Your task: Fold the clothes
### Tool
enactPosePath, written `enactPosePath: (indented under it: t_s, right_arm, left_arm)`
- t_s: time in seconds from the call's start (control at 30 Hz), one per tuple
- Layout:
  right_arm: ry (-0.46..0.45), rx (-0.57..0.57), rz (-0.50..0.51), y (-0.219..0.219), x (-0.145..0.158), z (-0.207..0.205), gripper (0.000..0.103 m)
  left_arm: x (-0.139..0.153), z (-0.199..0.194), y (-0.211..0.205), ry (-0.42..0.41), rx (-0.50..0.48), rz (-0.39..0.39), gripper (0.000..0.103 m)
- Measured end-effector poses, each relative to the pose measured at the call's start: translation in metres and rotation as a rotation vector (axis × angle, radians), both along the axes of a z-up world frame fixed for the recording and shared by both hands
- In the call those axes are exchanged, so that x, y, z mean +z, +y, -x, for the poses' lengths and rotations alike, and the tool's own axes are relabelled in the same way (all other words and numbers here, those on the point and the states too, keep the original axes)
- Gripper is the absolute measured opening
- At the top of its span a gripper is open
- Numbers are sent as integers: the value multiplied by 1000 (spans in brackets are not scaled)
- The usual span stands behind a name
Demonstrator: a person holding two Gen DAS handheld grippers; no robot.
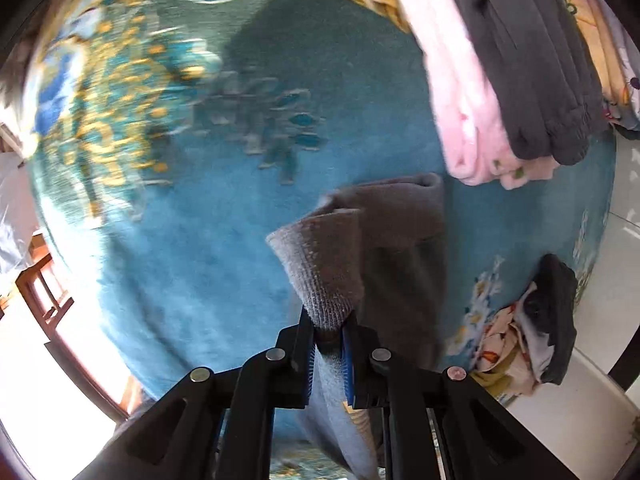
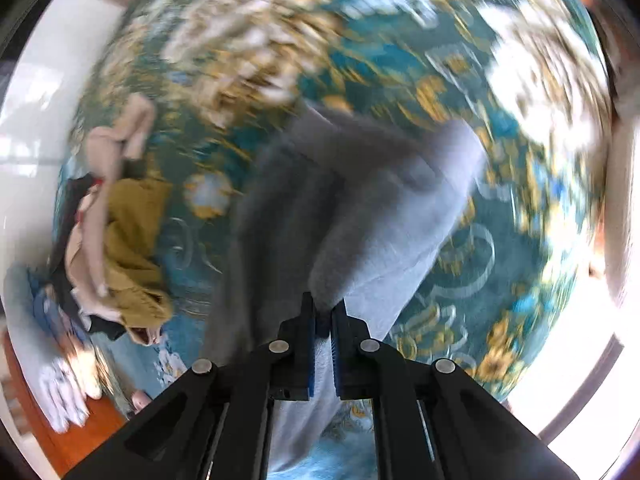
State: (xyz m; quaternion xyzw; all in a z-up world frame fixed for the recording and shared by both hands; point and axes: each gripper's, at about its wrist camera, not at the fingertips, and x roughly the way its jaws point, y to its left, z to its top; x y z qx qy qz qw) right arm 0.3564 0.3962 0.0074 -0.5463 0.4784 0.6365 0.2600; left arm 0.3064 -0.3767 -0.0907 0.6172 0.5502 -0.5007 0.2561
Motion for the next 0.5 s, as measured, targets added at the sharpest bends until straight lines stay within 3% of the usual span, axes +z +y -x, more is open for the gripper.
enactPosePath:
  t_s: [0.07, 0.2, 0.3, 0.47, 0.5]
  right_arm:
    - [18, 32, -16, 9, 2, 30, 6]
    - [-2, 100, -52, -8, -27, 109, 6]
    - [-20, 109, -48, -9, -46, 140, 6]
    - [-32, 119, -52, -9, -58, 151, 6]
    - [-35, 123, -48, -9, -62, 153, 6]
  left_arm:
    - [3, 12, 2, -4, 8, -12, 12]
    - [-11, 76, 8, -35, -5, 35, 12]
    - [-15, 104, 10, -18, -68, 64, 12]
    - [-33, 111, 1, 129, -31, 18, 18]
    - [-33, 105, -1, 182, -28, -7, 24]
